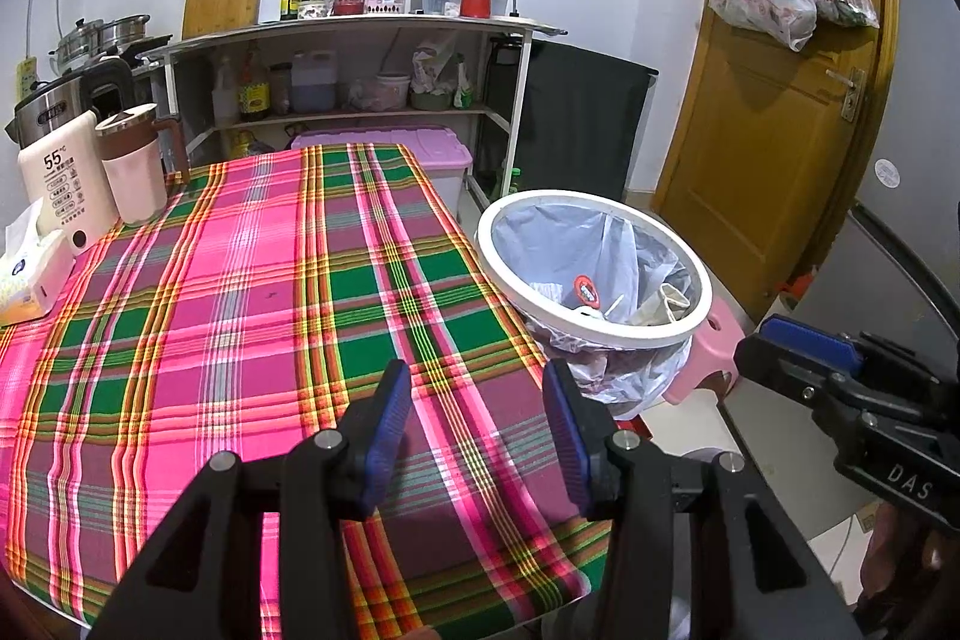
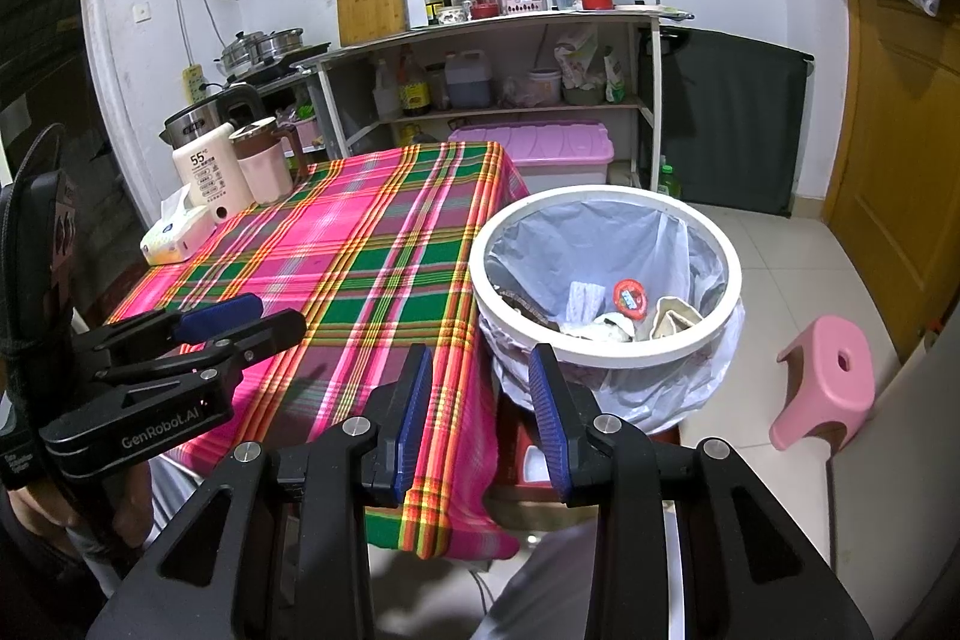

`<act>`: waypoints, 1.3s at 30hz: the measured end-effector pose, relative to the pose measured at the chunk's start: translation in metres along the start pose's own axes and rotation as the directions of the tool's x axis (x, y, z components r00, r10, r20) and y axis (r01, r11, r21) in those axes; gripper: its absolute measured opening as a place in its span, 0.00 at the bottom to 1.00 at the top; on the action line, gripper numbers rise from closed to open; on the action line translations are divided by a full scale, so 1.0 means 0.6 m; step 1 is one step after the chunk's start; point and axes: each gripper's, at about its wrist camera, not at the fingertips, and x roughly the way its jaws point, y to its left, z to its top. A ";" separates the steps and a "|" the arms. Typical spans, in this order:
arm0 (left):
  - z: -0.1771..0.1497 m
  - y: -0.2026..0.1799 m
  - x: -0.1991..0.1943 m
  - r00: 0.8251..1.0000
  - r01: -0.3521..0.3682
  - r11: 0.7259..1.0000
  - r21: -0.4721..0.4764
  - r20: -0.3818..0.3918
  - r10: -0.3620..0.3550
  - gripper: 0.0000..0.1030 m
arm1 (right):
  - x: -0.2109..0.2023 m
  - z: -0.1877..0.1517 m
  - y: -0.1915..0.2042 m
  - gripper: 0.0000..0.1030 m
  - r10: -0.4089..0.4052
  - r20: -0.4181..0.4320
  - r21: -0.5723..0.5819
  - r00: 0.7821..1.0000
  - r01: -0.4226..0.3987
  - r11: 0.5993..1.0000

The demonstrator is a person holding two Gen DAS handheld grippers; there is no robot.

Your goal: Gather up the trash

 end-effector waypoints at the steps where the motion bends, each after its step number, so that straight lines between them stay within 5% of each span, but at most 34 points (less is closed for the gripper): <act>1: 0.000 0.001 -0.002 1.000 0.000 1.000 0.000 0.001 0.000 0.46 | 0.000 0.000 0.000 0.34 0.000 0.000 0.000 1.000 0.000 1.000; 39: -0.006 0.004 -0.006 1.000 -0.011 1.000 0.005 0.003 0.011 0.46 | 0.000 0.000 0.003 0.34 -0.001 -0.005 -0.001 1.000 0.001 1.000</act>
